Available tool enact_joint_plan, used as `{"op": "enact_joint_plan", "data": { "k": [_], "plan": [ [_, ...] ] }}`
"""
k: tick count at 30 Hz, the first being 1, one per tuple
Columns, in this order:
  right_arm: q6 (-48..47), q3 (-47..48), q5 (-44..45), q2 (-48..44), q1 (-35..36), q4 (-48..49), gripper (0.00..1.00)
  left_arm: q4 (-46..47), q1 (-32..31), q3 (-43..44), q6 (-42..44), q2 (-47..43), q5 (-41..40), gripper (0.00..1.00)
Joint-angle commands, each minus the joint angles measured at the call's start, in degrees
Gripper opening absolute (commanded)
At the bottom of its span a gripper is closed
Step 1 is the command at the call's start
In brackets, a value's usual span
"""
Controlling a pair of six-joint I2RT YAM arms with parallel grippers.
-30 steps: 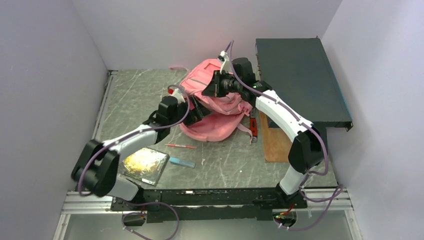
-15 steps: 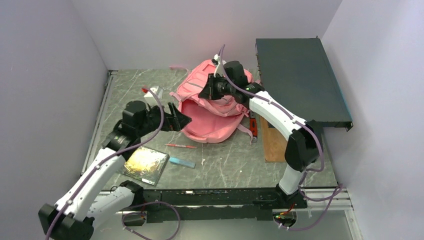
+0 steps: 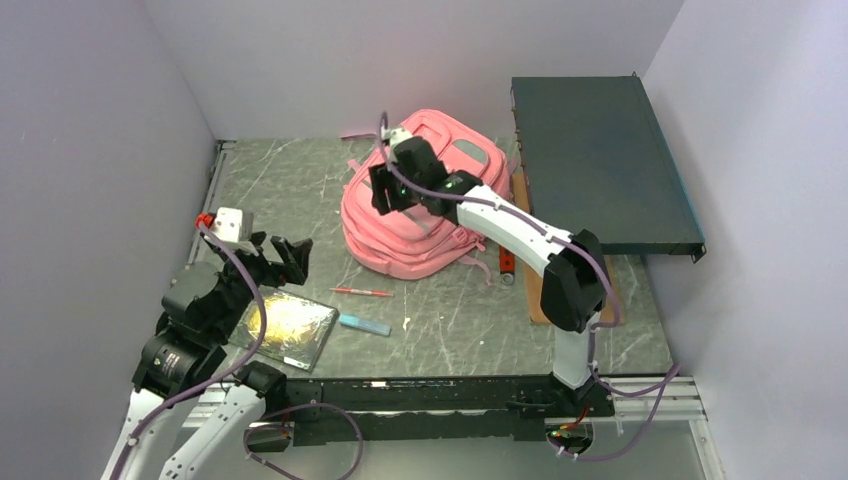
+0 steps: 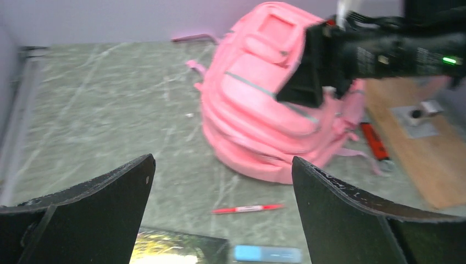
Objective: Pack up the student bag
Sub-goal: Place the book in the student bag, then adjust the book at the center of the board.
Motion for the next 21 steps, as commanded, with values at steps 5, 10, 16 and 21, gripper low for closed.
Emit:
{"op": "enact_joint_plan", "data": {
  "k": [5,10,16,21],
  "plan": [
    [-2.28,-11.0,8.33,-10.33,7.67,-1.85,0.71,-2.14,0.26,-2.73,-2.0,0.05,-21.9,1.0],
    [6.68,-21.74,-13.73,-11.27,9.07,15.73,0.72,-16.35,0.26,-4.08,-17.68,5.27,-25.65,1.0],
    [12.38,-31.77,-28.51,-7.06,14.17,39.95,0.69,-25.96,0.3,-6.15,-33.05,7.96,-25.47,1.0],
    [6.42,-35.48,-25.76,-6.52,21.23,45.29,0.55,-23.29,0.35,-5.55,-31.0,2.41,-24.87,1.0]
  ]
}}
